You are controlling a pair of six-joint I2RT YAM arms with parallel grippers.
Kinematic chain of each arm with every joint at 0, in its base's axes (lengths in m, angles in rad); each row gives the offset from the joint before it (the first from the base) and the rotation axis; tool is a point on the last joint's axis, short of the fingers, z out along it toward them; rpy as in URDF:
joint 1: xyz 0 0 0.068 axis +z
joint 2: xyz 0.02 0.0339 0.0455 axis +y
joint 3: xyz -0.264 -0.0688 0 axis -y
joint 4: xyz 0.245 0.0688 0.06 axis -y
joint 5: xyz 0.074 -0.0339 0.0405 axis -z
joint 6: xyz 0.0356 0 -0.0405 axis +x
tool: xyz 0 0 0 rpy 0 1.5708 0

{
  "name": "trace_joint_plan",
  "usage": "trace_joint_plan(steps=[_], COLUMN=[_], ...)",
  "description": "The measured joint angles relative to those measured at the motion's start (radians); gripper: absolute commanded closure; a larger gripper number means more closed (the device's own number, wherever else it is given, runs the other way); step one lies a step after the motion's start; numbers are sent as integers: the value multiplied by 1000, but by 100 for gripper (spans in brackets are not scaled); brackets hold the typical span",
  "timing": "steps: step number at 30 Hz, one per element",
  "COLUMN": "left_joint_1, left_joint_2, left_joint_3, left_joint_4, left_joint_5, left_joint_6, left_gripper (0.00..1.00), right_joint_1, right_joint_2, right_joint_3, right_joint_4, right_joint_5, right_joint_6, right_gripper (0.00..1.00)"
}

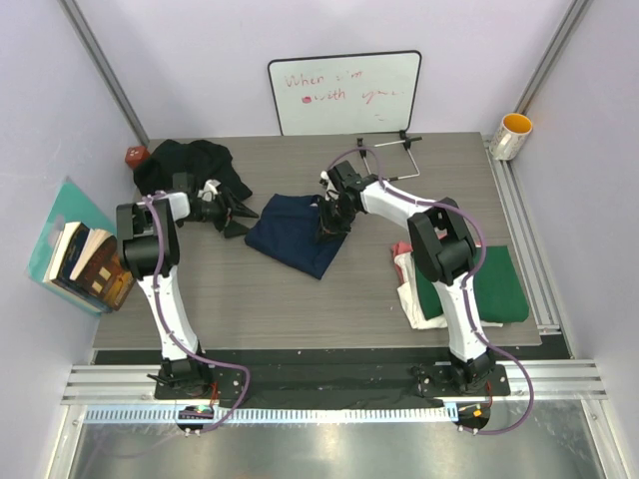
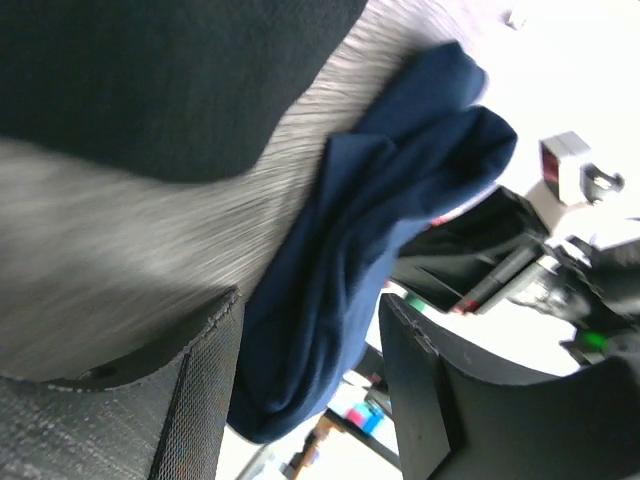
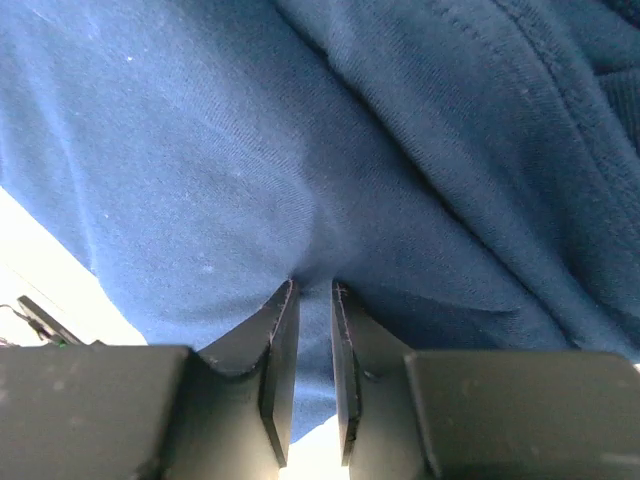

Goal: Fold and stack the t-shirts

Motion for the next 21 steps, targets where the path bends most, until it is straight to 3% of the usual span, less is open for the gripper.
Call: trace_joint_plan(steps=[5,21], left_joint_1=[0,-7], left_joint_2=[47,112], left_joint_3=[-7,59], left_joint_4=[78,95], left_joint_5=[132,219], left_joint_6=[-26,66], left_gripper=[41,40], right_joint_1=[1,1], right_joint_2=[8,35], right_joint_3=[18,64], right_joint_4=[-35,-102], right_joint_5=[15,18], right_joint_6=[-18,-63], right_gripper=[76,77])
